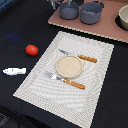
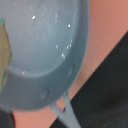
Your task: Place the pan onto the stove and place the fish and sausage into the pan.
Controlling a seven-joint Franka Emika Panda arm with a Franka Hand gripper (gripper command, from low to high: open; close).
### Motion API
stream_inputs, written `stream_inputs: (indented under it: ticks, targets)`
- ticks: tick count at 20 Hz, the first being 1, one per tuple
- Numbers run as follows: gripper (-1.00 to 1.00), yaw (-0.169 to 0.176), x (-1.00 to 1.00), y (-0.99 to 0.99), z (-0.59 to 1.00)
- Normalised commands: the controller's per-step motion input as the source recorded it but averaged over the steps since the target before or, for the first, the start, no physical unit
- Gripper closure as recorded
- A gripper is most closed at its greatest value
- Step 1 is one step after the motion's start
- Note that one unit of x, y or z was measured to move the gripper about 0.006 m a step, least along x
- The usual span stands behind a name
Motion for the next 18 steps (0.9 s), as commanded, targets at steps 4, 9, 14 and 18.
stream_inputs:
  ticks: [4,9,14,18]
  targets:
    - [-1.0,0.0,-0.02,-0.63,0.37]
    - [-1.0,0.0,0.0,-0.91,0.2]
    - [-1.0,0.025,0.09,-0.95,0.11]
    - [-1.0,0.004,0.02,-1.0,0.07]
